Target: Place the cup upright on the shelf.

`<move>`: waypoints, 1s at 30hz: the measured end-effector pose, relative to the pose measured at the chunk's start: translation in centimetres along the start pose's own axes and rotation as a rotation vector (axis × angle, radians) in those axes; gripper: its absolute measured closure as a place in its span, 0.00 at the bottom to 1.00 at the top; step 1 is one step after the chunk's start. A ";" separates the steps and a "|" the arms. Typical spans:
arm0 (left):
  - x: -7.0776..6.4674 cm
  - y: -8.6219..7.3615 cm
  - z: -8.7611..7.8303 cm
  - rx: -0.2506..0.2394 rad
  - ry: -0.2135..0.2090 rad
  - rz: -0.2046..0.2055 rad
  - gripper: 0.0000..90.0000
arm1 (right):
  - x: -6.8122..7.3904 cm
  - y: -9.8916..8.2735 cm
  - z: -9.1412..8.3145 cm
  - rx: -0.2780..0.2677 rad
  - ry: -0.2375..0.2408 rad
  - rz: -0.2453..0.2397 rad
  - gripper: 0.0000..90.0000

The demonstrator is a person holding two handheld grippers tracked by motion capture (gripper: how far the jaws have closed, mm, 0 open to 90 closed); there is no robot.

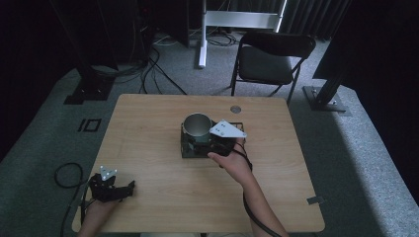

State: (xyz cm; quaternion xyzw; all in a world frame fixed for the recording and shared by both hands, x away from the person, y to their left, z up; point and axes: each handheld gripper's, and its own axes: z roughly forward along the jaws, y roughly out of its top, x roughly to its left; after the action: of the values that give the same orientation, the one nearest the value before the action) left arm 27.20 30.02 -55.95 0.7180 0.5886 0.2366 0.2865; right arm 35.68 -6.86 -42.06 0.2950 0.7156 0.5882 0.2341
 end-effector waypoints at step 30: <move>0.0 0.0 0.0 0.001 -0.001 0.001 0.02 | -4.2 -3.5 2.7 0.061 -0.316 0.093 0.14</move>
State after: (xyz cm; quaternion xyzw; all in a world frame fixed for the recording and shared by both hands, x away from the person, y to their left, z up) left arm 27.20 30.03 -55.95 0.7185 0.5882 0.2361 0.2865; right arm 40.04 -8.34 -46.12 0.4238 0.6729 0.5227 0.3073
